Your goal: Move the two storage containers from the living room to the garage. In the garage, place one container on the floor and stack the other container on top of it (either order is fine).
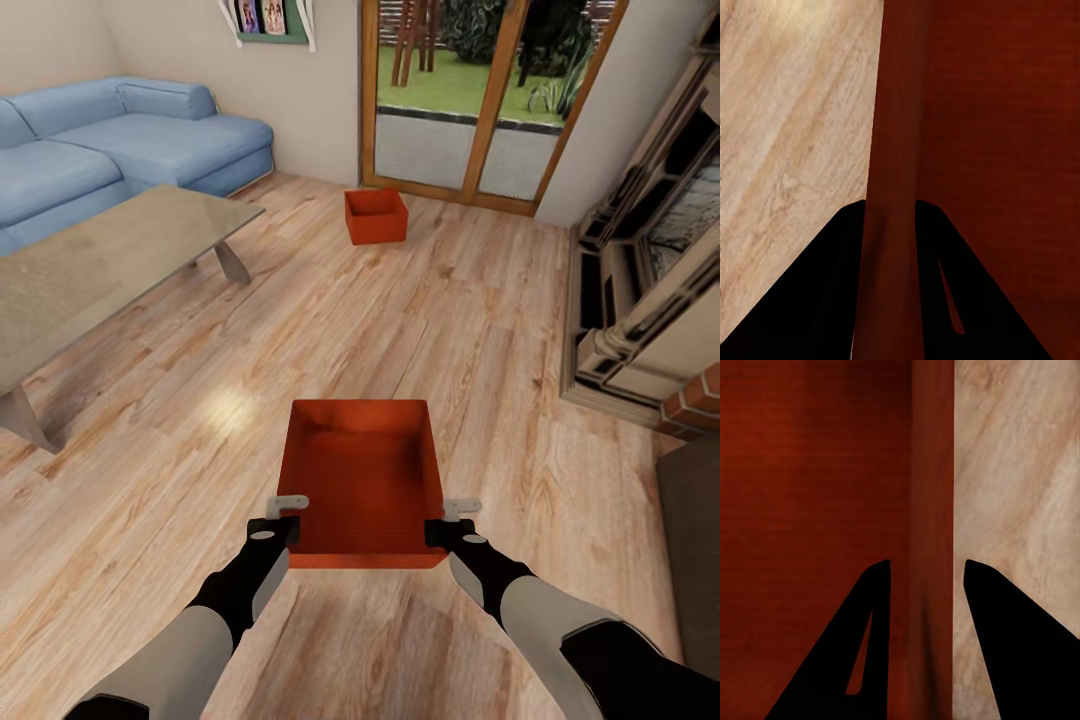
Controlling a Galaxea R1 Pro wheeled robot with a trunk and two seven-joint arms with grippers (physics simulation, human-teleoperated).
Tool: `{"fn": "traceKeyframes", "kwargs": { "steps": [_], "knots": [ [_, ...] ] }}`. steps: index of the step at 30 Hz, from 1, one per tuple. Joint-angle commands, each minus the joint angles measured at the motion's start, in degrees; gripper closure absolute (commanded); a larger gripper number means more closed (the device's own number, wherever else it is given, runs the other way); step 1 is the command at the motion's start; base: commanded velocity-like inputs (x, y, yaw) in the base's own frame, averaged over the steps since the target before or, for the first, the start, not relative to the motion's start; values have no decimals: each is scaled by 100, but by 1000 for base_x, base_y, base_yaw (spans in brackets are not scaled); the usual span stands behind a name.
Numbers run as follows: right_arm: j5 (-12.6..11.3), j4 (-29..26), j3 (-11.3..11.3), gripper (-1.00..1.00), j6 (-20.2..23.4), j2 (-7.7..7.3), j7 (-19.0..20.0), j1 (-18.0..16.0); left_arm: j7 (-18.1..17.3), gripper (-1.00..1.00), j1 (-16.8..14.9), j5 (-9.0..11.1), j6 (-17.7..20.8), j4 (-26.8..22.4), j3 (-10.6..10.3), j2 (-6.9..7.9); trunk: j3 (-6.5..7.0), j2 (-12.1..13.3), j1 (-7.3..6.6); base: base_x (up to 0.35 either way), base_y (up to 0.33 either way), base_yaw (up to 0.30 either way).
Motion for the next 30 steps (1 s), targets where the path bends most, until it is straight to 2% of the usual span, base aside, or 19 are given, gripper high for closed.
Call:
{"fn": "traceKeyframes", "kwargs": {
  "steps": [1, 30],
  "knots": [
    [-84, 33, 3, 100, -17, -3, -42, -1, 176, 100, -3, -124, 49, -32, 26, 20, 16, 40, -23, 0, 0, 0],
    [-79, 33, 3, 100, -26, -12, -42, -1, 185, 100, -5, -124, 47, -32, 18, 20, 536, 1203, -660, 0, 0, 0]
  ]
}}
